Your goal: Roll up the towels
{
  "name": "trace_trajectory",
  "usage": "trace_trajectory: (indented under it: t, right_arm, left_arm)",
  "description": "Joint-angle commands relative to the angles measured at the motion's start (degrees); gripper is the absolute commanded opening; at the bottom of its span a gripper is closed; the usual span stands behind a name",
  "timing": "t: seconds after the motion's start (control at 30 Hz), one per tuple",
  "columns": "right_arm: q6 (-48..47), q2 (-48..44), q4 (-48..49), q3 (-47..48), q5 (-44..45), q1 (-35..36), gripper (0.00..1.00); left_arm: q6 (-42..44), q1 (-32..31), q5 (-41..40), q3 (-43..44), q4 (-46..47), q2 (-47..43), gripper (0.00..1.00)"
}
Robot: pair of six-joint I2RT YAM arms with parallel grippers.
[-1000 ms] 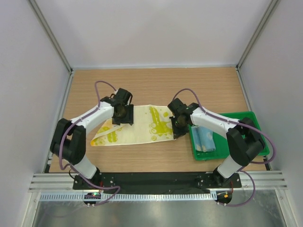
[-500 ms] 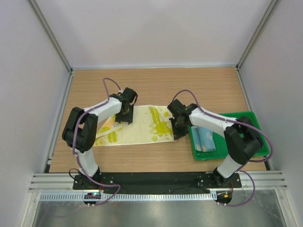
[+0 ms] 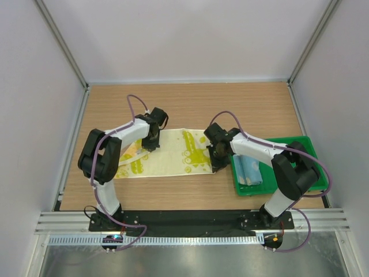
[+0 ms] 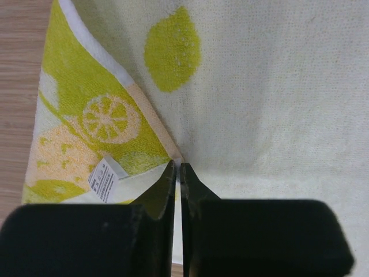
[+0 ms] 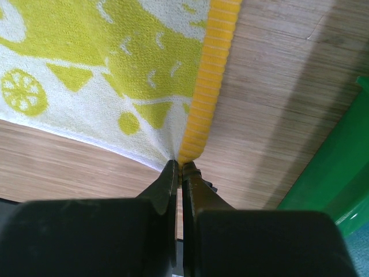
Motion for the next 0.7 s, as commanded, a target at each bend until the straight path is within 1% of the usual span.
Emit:
trace_trajectory:
  t: [0.0, 0.03, 0.1, 0.27, 0.4, 0.43, 0.5, 0.53, 0.57, 0.6, 0.63, 0.67]
  right_arm:
    - [-1.1, -0.7, 0.7, -0.4, 0.3, 0.2, 0.01]
    - [-1.1, -0.7, 0.8, -0.5, 0.3, 0.1, 0.01]
    - [-1.1, -0.7, 0.8, -0.7, 0.4, 0.2, 0.01]
    - [-1.1, -1.1, 0.9, -1.2, 0.4, 0.1, 0.01]
    - [-1.1, -1.3, 0.8, -1.3, 0.4, 0.1, 0.01]
    - [-1.0, -1.2, 0.6, -1.3, 0.6, 0.1, 0.01]
    - [-1.0, -1.2, 0.6, -1.0, 0.8, 0.0, 0.01]
    - [-1.1, -1.2, 0.6, -1.0, 0.7, 0.1, 0.01]
    - [-1.1, -1.0, 0.6, -0.9, 0.4, 0.2, 0.01]
    - [-1.2, -1.0, 0.6, -0.6, 0.4, 0.2, 0.01]
    - [-1.3, -1.0, 0.5, -0.6, 0.4, 0.1, 0.01]
    - [-1.3, -1.0, 0.4, -0.4, 0.4, 0.1, 0.01]
  left_arm:
    - [0.3, -0.2, -1.7, 2.1, -0.9, 0.5, 0.02]
    - [0.3, -0.2, -1.7, 2.2, -1.1, 0.5, 0.0]
    - [0.8, -0.3, -1.8, 3.0, -1.6, 0.4, 0.0]
    - [2.9, 1.1, -7.4, 7.6, -6.7, -0.2, 0.0]
    - [4.3, 6.2, -7.1, 10.8, -9.0, -3.0, 0.0]
    - [4.8, 8.3, -7.4, 12.1, -9.5, -3.6, 0.0]
    - [5.0, 10.1, -8.7, 12.9, -10.6, -4.9, 0.19]
    - [5.3, 11.0, -9.1, 13.2, -11.0, -5.3, 0.32]
    - [5.2, 12.7, -9.5, 13.3, -11.5, -5.8, 0.54]
    - [5.0, 13.7, -10.1, 13.0, -12.2, -6.1, 0.62]
    - [4.6, 14.5, -10.6, 12.7, -12.9, -6.4, 0.68]
    - [3.0, 16.8, -10.5, 11.8, -13.6, -7.5, 0.71]
